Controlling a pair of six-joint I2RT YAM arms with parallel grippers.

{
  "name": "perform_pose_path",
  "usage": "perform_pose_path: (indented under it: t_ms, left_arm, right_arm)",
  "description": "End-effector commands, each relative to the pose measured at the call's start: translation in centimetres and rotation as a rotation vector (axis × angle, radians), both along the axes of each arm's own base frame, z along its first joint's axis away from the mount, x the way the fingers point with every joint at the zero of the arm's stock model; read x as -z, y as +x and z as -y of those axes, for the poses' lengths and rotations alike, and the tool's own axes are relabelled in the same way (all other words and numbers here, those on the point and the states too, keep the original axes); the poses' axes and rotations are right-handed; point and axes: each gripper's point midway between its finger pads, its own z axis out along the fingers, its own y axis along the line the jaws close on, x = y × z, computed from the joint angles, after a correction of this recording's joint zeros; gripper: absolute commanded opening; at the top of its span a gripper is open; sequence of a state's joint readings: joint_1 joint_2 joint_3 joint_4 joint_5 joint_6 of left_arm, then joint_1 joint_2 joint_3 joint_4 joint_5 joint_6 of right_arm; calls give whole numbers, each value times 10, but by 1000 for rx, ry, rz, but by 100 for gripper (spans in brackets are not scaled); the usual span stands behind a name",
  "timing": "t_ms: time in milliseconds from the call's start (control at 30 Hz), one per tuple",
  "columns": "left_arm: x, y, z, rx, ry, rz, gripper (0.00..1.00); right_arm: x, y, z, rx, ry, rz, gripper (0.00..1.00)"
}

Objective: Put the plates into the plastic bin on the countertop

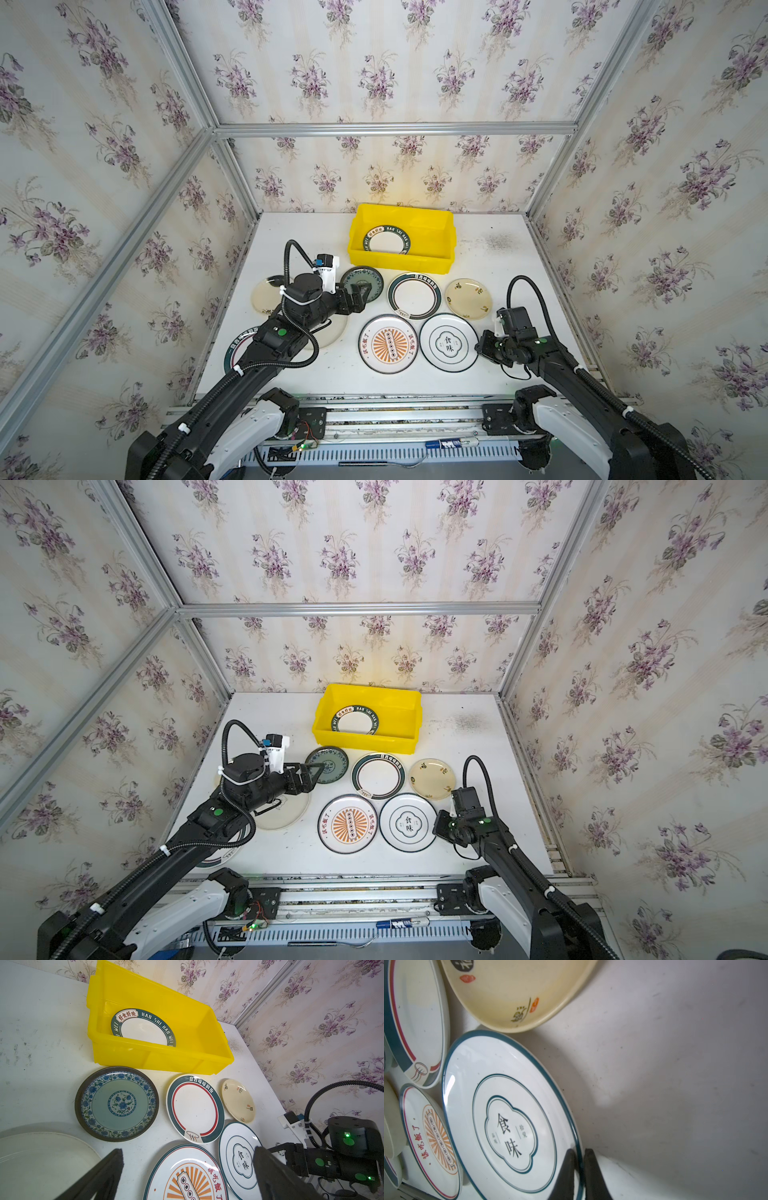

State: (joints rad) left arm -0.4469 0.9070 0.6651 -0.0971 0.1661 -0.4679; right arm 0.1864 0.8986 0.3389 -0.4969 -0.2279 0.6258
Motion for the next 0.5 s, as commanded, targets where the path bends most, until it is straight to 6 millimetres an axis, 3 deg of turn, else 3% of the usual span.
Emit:
perform_pose_path:
  t_ms: [0, 267, 467]
  left_arm:
    - [-5, 1, 3, 17, -4, 30, 100]
    - [-1, 1, 4, 24, -4, 16, 100]
    - [-5, -1, 0, 9, -5, 34, 100]
  right_arm:
    - [6, -9, 14, 36, -73, -38, 8]
    - [0, -8, 15, 47, -70, 2, 0]
    - [-6, -7, 14, 53, -49, 45, 0]
